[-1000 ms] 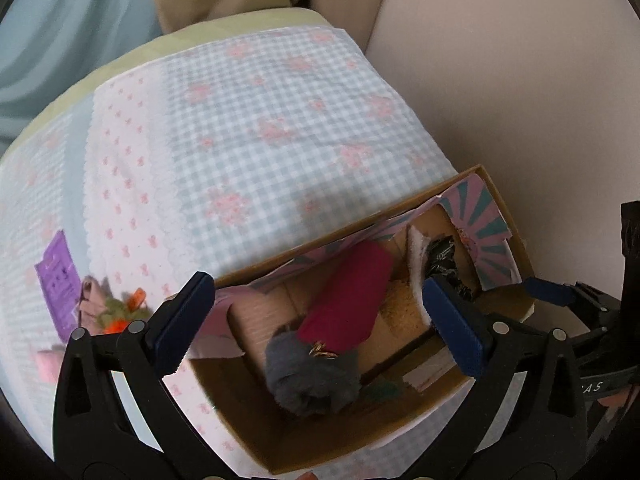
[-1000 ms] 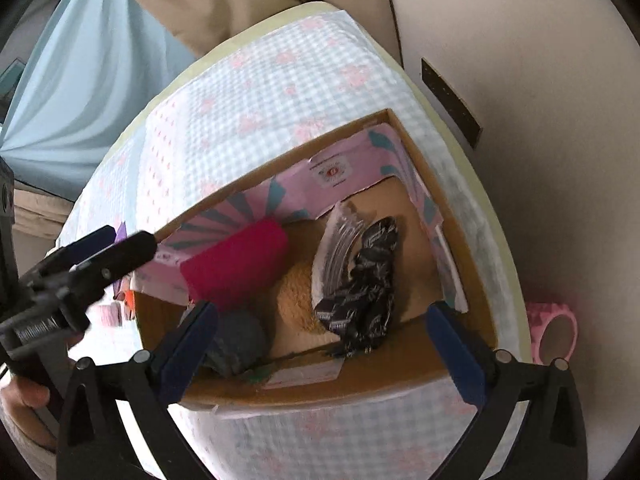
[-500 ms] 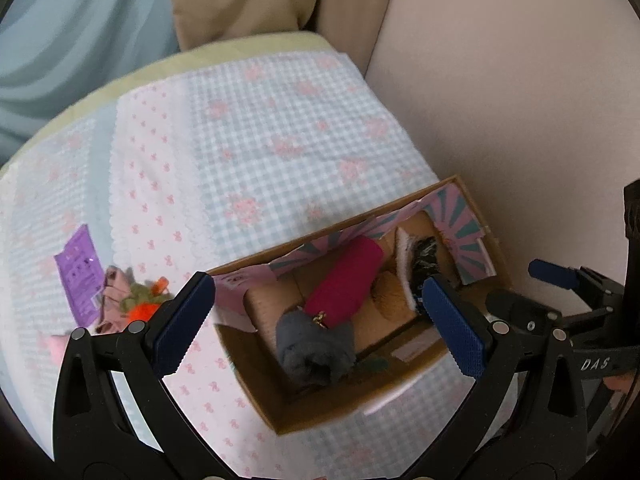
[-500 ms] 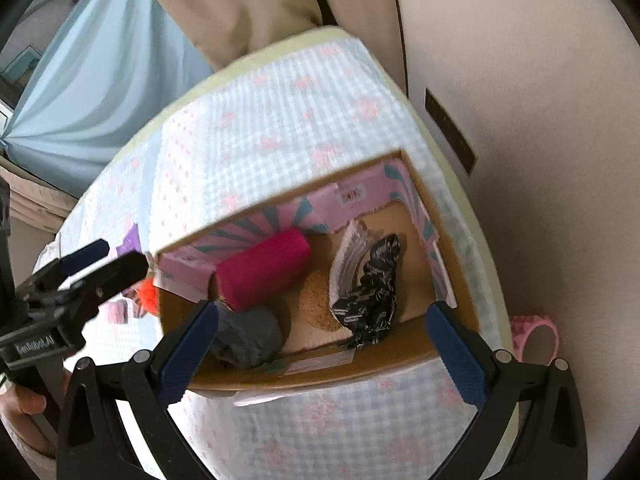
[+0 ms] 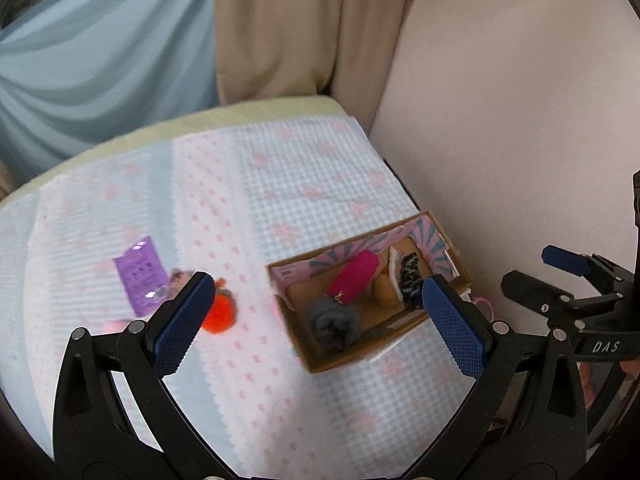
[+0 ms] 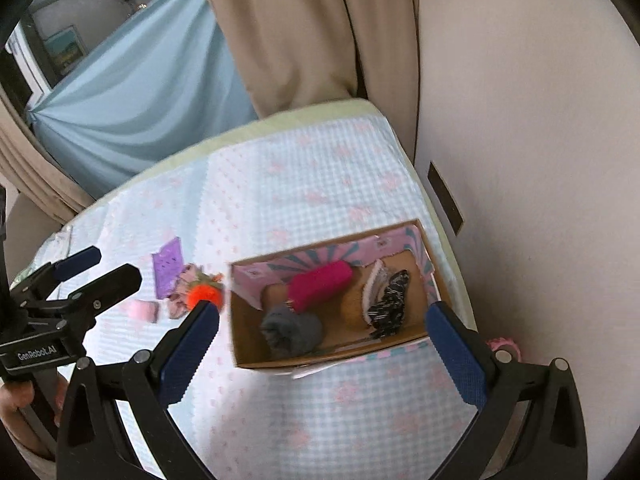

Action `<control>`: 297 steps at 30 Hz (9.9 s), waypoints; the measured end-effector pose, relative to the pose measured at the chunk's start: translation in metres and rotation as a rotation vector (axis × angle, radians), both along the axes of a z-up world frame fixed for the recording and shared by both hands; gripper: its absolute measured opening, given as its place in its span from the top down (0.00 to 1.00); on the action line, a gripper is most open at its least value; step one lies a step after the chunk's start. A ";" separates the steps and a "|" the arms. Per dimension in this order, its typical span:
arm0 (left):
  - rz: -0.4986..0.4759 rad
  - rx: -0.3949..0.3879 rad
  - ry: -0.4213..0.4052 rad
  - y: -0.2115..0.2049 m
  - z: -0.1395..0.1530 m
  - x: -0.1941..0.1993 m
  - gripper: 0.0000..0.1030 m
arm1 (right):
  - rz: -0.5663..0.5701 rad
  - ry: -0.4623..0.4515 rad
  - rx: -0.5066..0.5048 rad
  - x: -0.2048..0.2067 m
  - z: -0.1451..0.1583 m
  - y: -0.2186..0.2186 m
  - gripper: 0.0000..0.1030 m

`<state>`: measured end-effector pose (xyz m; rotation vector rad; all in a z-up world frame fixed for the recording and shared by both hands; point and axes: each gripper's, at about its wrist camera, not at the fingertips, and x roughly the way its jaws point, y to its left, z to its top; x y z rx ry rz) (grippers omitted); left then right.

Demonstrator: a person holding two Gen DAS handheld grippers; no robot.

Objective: Organize soft objects
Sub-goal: 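Withdraw both tools from the box toward the pink cuff and orange pom-pom, then grasp the pink fluffy cuff with the left tool while the right tool grasps the orange pom-pom, then carry the pink cuff and orange pom-pom over the cardboard box with both tools, then open both tools to drop the cuff and pom-pom into the box, then withdraw both tools from the box toward the purple pouch and beige mask, then grasp the purple pouch with the left tool while the right tool grasps the beige mask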

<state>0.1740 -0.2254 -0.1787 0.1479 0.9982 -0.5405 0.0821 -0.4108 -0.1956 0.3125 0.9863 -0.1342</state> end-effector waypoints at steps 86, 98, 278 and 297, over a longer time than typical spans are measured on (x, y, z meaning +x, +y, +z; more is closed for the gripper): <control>0.297 0.100 -0.070 0.342 -0.329 0.119 0.58 | -0.001 -0.083 -0.019 0.175 -0.305 0.264 0.65; 0.271 0.093 -0.100 0.342 -0.309 0.111 0.69 | -0.032 -0.106 -0.031 0.166 -0.286 0.264 0.67; 0.425 0.111 0.428 0.257 -0.275 0.255 0.00 | 0.525 0.275 -0.020 0.243 -0.255 0.298 0.00; 0.441 0.182 0.486 0.240 -0.343 0.279 0.06 | 0.688 0.243 -0.137 0.252 -0.308 0.328 0.37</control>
